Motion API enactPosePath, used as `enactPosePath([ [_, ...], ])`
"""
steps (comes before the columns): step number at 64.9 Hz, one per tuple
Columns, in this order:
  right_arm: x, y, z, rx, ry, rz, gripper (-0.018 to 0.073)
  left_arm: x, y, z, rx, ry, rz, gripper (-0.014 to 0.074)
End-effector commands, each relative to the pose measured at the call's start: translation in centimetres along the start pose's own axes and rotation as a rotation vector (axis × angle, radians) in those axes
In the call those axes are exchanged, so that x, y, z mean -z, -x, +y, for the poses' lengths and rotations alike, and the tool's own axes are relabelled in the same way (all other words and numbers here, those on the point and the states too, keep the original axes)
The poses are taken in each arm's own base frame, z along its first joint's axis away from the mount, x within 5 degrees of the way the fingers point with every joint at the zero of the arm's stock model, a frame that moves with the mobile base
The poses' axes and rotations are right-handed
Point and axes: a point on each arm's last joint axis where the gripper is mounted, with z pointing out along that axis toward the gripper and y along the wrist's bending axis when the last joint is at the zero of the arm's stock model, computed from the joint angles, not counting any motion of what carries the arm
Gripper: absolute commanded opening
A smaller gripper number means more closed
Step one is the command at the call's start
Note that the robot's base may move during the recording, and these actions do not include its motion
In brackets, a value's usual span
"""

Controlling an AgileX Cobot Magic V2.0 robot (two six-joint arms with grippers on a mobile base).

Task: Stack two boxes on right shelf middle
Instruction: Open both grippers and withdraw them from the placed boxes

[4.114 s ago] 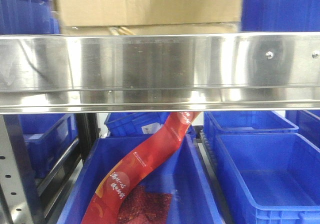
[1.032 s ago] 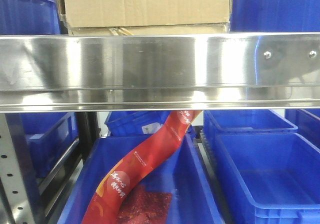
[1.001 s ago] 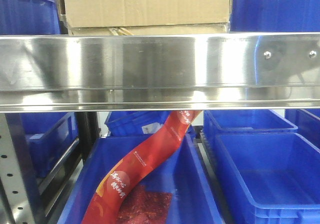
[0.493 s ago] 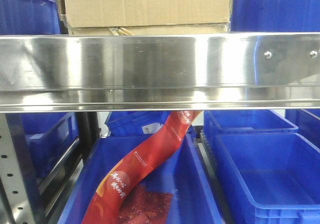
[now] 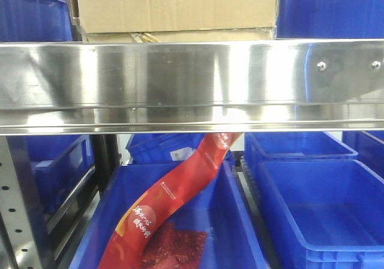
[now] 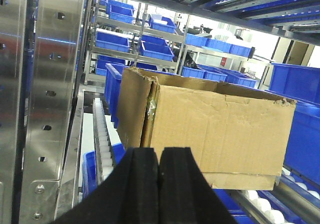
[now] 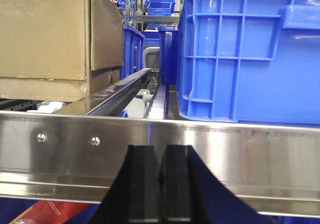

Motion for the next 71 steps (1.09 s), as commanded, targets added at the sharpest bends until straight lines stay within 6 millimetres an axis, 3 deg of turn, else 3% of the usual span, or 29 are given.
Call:
enactPosePath([
  [1, 0.1, 0.3, 0.0, 0.004, -0.005, -0.031, -0.0162, 0.1, 0.2, 0.0, -0.004, -0.002, -0.017, -0.0097],
  [8, 0.1, 0.3, 0.0, 0.004, -0.005, -0.031, -0.0162, 0.3, -1.2, 0.4, -0.004, 0.024, 0.01, -0.0097],
  [14, 0.1, 0.3, 0.0, 0.004, -0.005, -0.031, -0.0162, 0.7, -4.1, 1.2, 0.005, 0.066, 0.037, -0.0099],
  [22, 0.1, 0.3, 0.0, 0.004, -0.005, -0.031, -0.0162, 1.8, -8.1, 2.4, -0.163, 0.132, 0.045, -0.0102],
  [40, 0.1, 0.3, 0.0, 0.004, -0.005, -0.031, -0.0162, 3.9, -13.9, 3.8, -0.187, 0.207, 0.028, -0.0102],
  [44, 0.1, 0.3, 0.0, 0.004, -0.005, -0.031, -0.0162, 3.8, -14.7, 4.0, -0.188, 0.202, 0.003, -0.0102],
  [47, 0.1, 0.3, 0.0, 0.004, -0.005, -0.031, -0.0162, 3.8, -14.1, 3.8, -0.195, 0.192, -0.066, -0.0102],
  [71, 0.1, 0.3, 0.0, 0.004, -0.005, -0.031, -0.0162, 3.7, -14.5, 3.9, -0.191, 0.196, -0.025, -0.0102],
])
